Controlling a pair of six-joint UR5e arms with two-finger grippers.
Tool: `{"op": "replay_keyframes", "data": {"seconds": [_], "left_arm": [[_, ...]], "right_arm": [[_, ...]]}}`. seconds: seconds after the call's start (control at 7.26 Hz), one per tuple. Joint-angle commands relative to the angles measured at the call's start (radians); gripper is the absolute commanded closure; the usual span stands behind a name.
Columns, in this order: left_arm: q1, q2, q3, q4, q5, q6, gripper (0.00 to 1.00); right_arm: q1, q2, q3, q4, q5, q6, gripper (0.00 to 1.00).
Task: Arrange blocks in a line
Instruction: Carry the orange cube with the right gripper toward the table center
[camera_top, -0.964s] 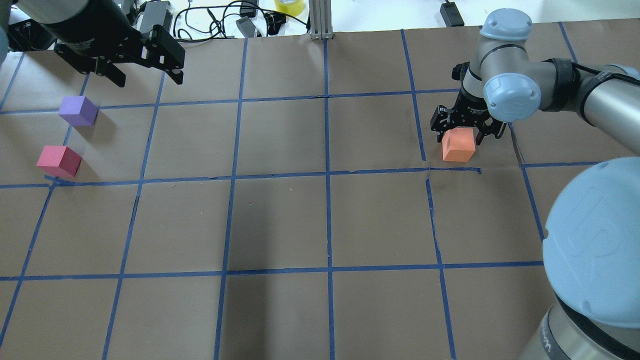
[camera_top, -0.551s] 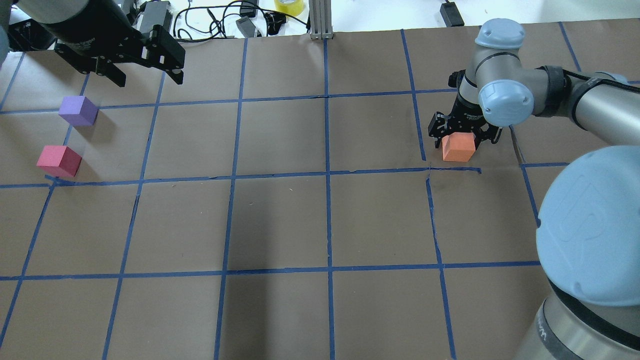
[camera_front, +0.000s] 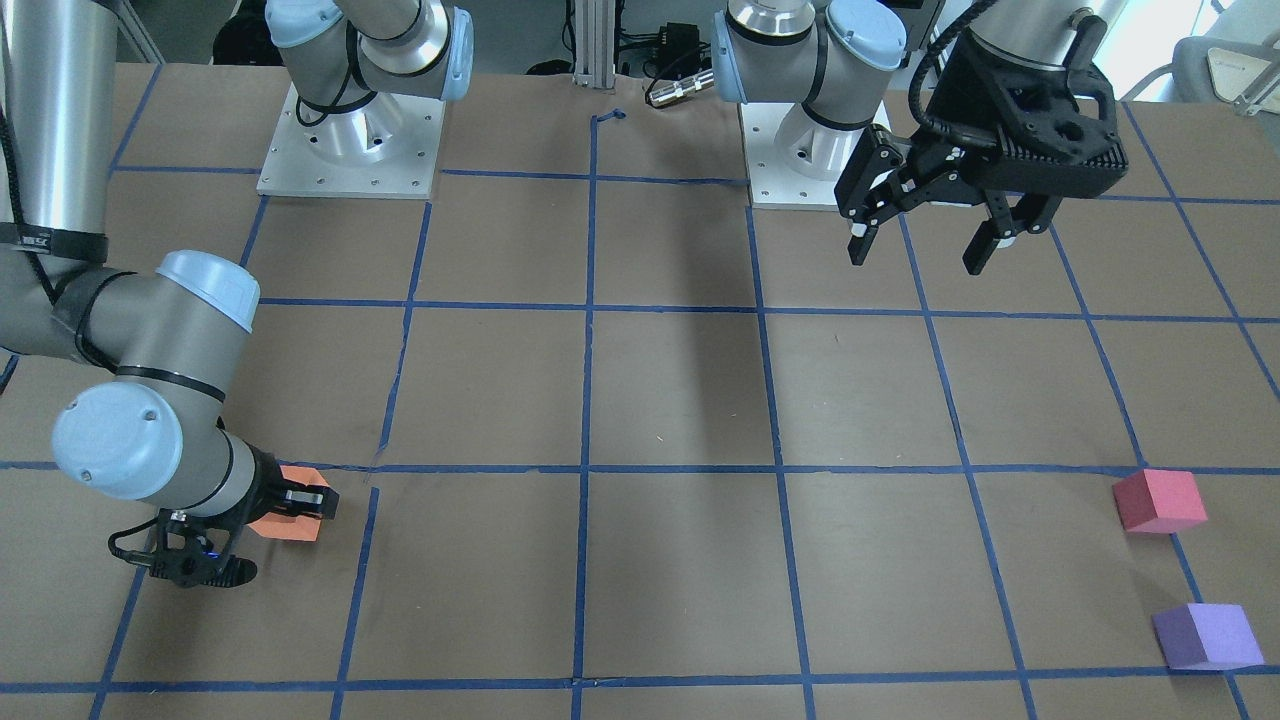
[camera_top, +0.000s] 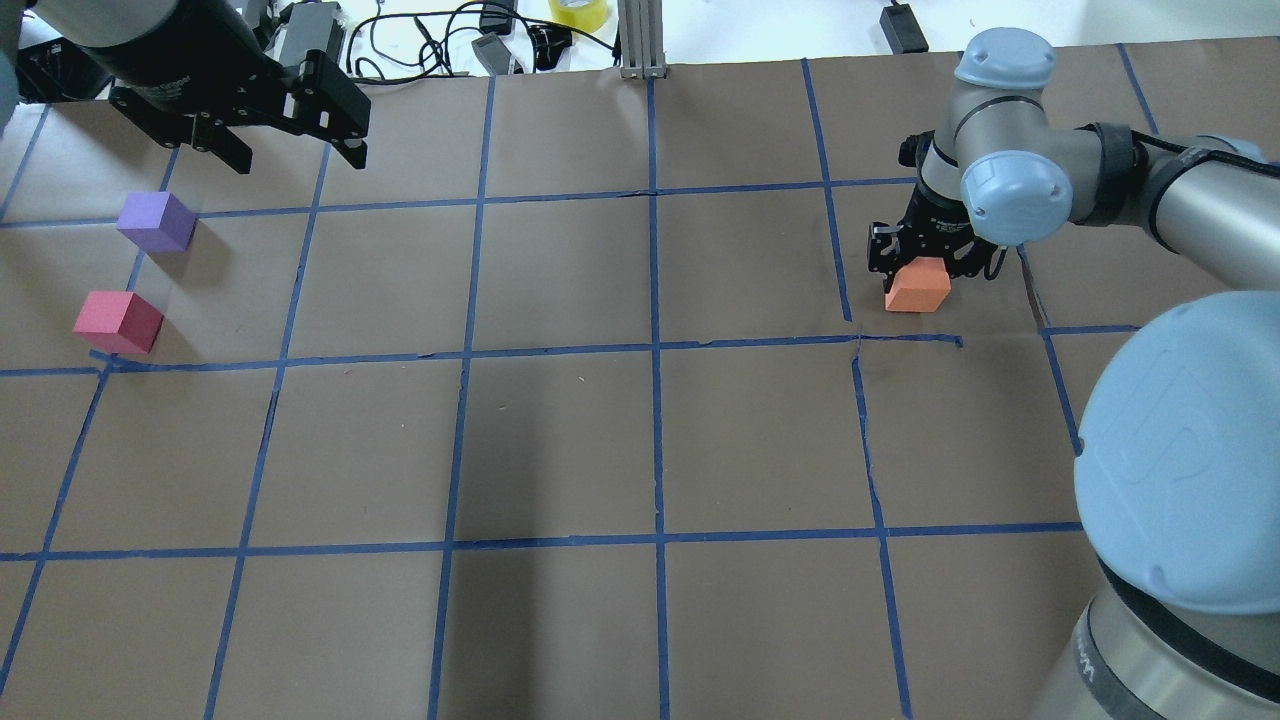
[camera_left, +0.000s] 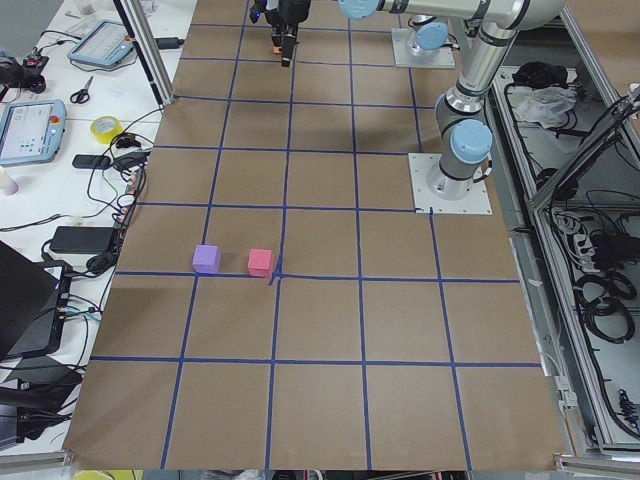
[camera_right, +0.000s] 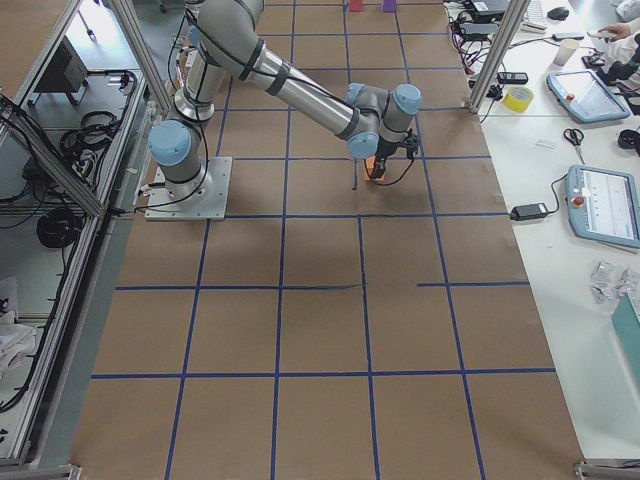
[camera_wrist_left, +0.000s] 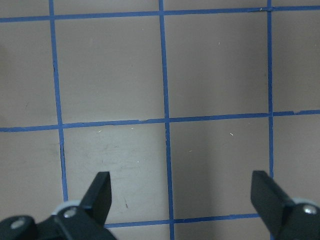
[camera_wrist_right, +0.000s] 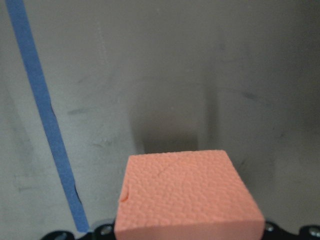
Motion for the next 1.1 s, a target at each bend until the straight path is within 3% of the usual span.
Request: {"op": "replay_keyframes", "data": {"seconds": [0.0,0.14,0.41,0.55,0.96], "left_arm": [[0.000,0.001,0.001,0.000,0.000,-0.001,0.00],[0.000,-0.001,0.001,0.000,-0.001,-0.001,0.00],[0.000,-0.001,0.001,0.000,-0.001,-0.001,0.00],[0.000,-0.001,0.001,0.000,-0.001,-0.001,0.00],[0.000,-0.001,0.001,0.000,-0.001,-0.001,0.00]], "right_arm": [[0.042,-0.053,-0.092,0.128,0.045,0.074,1.00],[0.100,-0.047,-0.158,0.175,0.071,0.081,1.00],[0.240,-0.013,-0.200,0.140,0.072,0.188,1.00],[0.310,0.027,-0.241,0.088,0.073,0.210,1.00],[0.467,0.180,-0.378,0.079,0.072,0.311,1.00]]}}
